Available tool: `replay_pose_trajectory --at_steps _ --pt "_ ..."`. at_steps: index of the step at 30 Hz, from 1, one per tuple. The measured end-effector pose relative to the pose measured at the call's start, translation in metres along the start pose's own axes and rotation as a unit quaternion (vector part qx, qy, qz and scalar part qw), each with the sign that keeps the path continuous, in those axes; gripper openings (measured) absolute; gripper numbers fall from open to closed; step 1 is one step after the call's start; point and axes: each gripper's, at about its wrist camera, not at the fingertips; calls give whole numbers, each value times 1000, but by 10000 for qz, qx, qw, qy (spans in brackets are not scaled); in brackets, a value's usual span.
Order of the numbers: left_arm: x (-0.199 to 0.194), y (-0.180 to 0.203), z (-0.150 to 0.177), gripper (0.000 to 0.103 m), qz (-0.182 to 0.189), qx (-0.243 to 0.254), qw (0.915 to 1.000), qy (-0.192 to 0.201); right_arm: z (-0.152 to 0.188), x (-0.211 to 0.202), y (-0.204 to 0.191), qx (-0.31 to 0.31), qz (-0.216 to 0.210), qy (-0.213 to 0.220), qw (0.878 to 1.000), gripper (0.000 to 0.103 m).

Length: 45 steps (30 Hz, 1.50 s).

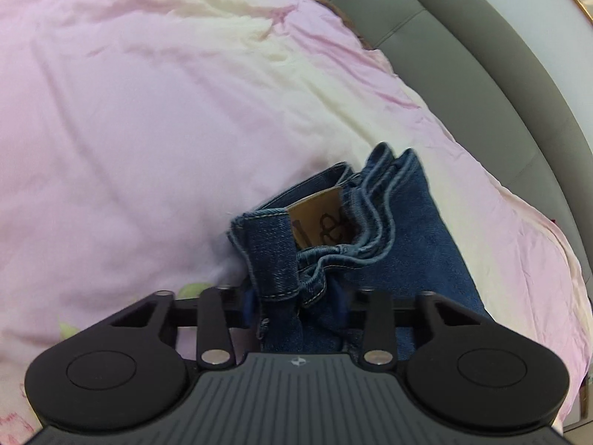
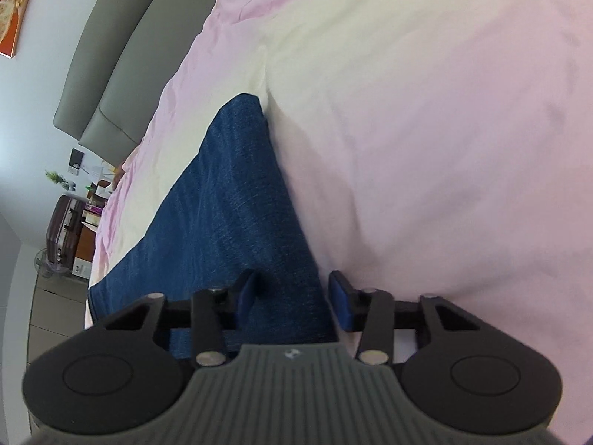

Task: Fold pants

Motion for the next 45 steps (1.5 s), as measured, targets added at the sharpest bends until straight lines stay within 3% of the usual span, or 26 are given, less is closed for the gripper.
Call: replay_pose_trajectory --at_steps 4,9,14,18,23,26,28,31,33,36,38,40,45 --pt "-16 24 -4 29 -176 342 9992 91 -5 -13 -20 -186 59 67 9998 13" --pt "-39 46 -4 26 -219 469 9986 88 -9 -63 -75 -557 13 483 9973 9" --pt "-72 69 32 26 -5 564 9982 -182 -6 -127 -94 -726 71 733 9946 8" --pt "-103 89 90 26 359 756 9953 -493 6 -201 -57 -465 345 923 9940 9" --pt "-134 103 157 26 769 875 9881 -1008 42 -294 17 -2 725 1148 9907 9" --pt "-142 106 189 26 874 871 9831 -1355 66 -339 63 347 886 1388 9857 9" --pt "-142 112 207 26 825 1142 9797 -1425 79 -357 92 651 1007 1476 9817 9" --pt "-130 122 216 28 413 1716 9747 -1369 97 -361 133 1021 1206 1292 9790 9" --pt "-120 121 217 32 163 1611 9730 -1645 104 -350 148 965 1299 1176 9798 9" --pt "-111 119 218 47 -105 1648 9697 -1800 109 -336 153 930 1543 1022 9783 10" --pt "-107 119 215 59 -220 1678 9680 -1853 110 -328 159 917 1637 864 9784 15" --pt "-113 114 208 66 -305 1515 9703 -1863 106 -324 161 919 1746 763 9774 25" --pt "-147 122 198 64 -601 1925 9694 -1401 101 -335 153 509 2041 700 9751 41"
Point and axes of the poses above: each gripper's, at about its wrist camera, not at the fingertips, and x roughly the way its jaws point, y to its right, z to its underside, and after that the axes turned 2 degrees about x, right-handed
